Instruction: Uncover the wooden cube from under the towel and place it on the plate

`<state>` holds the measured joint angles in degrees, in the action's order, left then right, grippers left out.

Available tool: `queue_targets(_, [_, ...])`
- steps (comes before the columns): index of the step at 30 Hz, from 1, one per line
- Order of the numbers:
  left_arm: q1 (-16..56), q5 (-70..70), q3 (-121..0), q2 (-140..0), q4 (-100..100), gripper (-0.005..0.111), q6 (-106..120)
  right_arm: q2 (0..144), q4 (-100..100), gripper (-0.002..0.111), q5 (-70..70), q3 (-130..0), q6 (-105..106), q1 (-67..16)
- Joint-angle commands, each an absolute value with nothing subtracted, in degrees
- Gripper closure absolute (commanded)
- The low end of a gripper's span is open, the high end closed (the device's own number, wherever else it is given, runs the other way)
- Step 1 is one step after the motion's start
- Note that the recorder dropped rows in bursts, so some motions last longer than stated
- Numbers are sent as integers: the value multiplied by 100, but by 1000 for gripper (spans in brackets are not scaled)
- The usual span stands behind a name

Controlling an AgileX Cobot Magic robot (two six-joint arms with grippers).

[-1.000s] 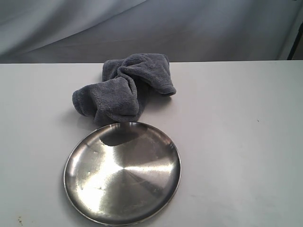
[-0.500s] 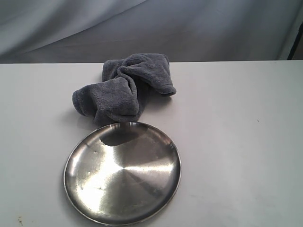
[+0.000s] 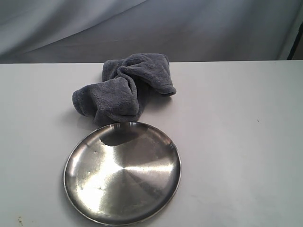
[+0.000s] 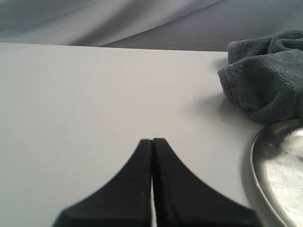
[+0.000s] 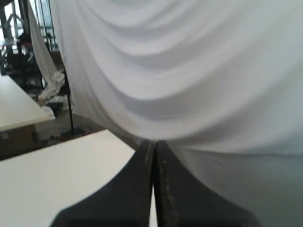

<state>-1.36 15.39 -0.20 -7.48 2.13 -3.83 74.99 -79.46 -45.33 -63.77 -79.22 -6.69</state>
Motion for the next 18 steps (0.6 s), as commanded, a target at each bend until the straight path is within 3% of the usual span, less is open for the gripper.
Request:
queue_targets(1, [-112, 1482, 0, -730, 228, 105, -405, 7494, -6102, 108, -4538, -6019, -6187, -691])
queue_targets(5, [-112, 1482, 0, -730, 228, 105, -405, 7474, -5304, 108, -4259, -5692, -5275, -691])
queue_targets(11, [-112, 1482, 0, -730, 228, 105, -405, 7431, -4246, 108, -2501, -5566, -3633, -833])
queue_targets(18, [-112, 1482, 0, -730, 228, 105, -405, 7431, -1196, 108, -1354, -5544, 562, -1634])
